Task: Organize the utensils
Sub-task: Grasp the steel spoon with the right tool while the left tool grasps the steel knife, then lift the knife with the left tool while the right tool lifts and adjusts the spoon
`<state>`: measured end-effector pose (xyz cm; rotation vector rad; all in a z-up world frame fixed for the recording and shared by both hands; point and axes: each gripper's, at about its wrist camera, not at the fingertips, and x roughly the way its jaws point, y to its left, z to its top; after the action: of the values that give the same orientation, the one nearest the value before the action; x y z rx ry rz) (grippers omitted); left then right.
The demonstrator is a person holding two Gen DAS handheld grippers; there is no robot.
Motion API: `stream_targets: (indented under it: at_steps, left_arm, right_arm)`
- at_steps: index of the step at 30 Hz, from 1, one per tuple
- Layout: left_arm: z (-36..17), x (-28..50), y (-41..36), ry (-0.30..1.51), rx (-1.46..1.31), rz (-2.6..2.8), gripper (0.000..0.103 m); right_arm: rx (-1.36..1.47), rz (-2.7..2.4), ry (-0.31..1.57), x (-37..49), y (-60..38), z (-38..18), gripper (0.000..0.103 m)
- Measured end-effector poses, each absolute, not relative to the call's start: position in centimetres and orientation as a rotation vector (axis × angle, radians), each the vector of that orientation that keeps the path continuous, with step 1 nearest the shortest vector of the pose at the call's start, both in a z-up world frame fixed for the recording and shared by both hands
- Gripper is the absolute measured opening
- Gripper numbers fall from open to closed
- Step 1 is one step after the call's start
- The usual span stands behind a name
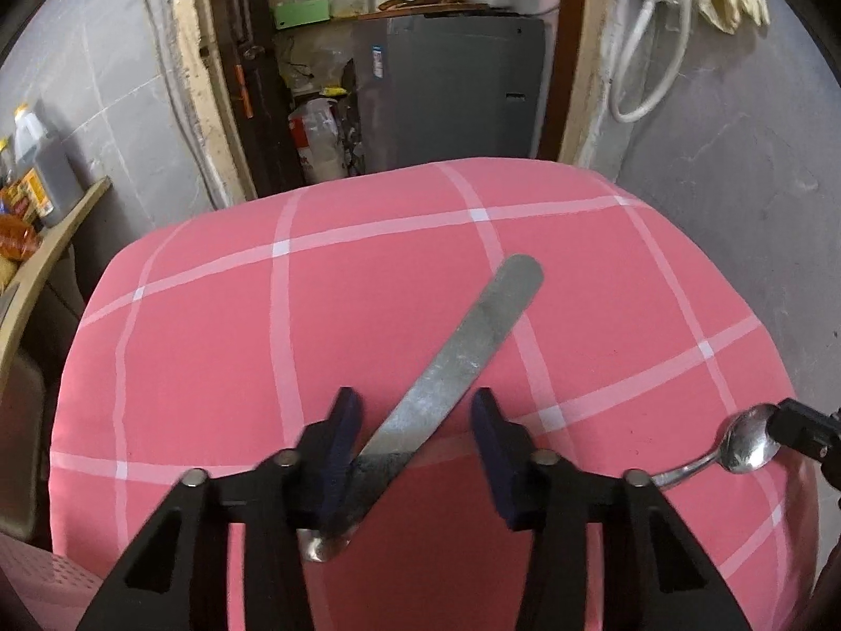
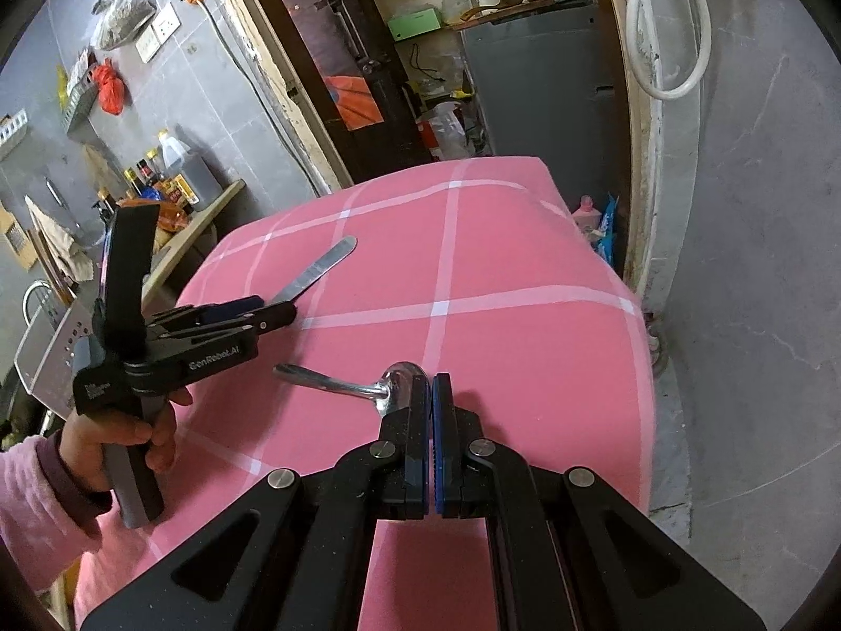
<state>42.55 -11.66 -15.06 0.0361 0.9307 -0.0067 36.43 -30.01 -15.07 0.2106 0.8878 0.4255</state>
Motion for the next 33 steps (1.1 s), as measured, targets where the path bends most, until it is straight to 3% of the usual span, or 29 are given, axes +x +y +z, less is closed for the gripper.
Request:
stream_targets:
  at_steps: [17,33]
  left_arm:
    - [-14.5,39.4,-12.2,1.069,0.016,-0.043,0.017]
    - [-14.4,30.6,-12.1,1.197,-0.092,-0.161,0.016]
  right_arm:
    - [0.290,0.324,0.925,30.8,-31.5,-14.8,0.002]
    - [0.373,0.200,1.011,22.8,-30.6,-15.9,0.002]
